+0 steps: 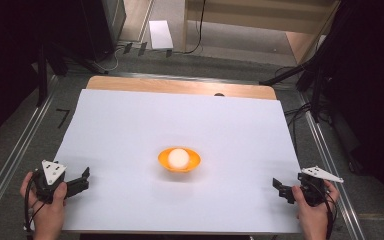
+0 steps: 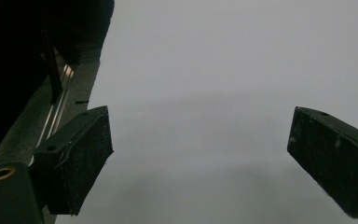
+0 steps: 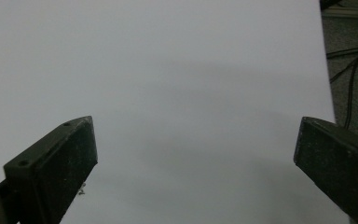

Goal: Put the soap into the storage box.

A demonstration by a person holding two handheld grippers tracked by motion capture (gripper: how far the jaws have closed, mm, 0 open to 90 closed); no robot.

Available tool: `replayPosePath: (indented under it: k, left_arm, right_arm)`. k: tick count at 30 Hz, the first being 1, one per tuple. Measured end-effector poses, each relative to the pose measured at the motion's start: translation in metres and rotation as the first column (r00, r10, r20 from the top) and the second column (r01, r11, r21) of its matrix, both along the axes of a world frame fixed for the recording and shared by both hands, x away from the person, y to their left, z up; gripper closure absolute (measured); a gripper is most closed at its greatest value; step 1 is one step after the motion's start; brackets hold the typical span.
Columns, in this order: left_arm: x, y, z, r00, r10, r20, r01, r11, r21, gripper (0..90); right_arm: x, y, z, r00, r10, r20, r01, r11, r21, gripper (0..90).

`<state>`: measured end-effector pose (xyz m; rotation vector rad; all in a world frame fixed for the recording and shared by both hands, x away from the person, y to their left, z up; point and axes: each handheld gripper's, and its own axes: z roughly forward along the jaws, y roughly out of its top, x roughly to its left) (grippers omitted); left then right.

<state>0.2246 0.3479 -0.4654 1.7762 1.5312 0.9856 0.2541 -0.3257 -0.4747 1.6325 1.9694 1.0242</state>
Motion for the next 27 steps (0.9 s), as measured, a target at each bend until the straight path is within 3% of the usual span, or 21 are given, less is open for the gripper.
replayPosePath:
  k: [8,13,17,27]
  left_arm:
    - [0.0,0.0,0.0,1.0,-0.005,-0.002,0.005,1.0,0.001,7.1]
    - [0.0,0.0,0.0,1.0,-0.006,-0.002,0.006,1.0,0.002,7.1]
    - [0.0,0.0,0.0,1.0,-0.008,-0.003,0.008,1.0,0.004,7.0]
    - [0.001,-0.001,0.0,0.9999,-0.007,-0.009,0.007,1.0,0.006,7.0]
  right_arm:
    - [-0.012,-0.024,-0.008,0.9976,-0.07,-0.005,0.07,0.9976,-0.003,0.4]
    - [-0.017,-0.036,-0.01,0.9956,-0.089,0.03,0.088,0.9947,0.053,0.4]
    - [-0.019,-0.04,-0.014,0.9915,-0.119,0.052,0.114,0.9899,0.084,1.7]
    - [-0.02,-0.037,-0.015,0.9895,-0.123,0.075,0.119,0.9908,0.065,4.1]
